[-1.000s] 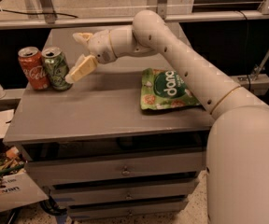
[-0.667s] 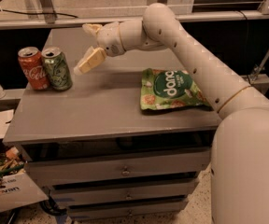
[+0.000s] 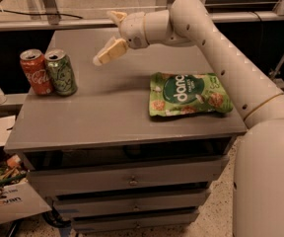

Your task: Move green can near coke can

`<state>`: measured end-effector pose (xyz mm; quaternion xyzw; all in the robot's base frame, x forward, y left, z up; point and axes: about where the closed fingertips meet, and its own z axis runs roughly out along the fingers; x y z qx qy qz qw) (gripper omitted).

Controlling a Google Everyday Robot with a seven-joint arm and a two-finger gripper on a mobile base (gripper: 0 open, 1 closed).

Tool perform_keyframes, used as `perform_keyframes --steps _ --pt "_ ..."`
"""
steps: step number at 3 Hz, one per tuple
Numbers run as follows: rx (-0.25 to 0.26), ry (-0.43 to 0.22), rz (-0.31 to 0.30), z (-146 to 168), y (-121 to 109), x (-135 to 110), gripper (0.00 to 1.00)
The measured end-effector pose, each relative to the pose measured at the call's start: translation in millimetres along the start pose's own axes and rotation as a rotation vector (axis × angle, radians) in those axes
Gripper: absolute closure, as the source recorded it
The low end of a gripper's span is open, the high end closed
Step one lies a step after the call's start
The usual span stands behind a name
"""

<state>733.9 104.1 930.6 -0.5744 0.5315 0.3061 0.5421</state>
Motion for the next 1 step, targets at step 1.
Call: perform_keyframes --steps 1 --pt "0.0 0.0 0.0 0.1 0.1 0.0 0.0"
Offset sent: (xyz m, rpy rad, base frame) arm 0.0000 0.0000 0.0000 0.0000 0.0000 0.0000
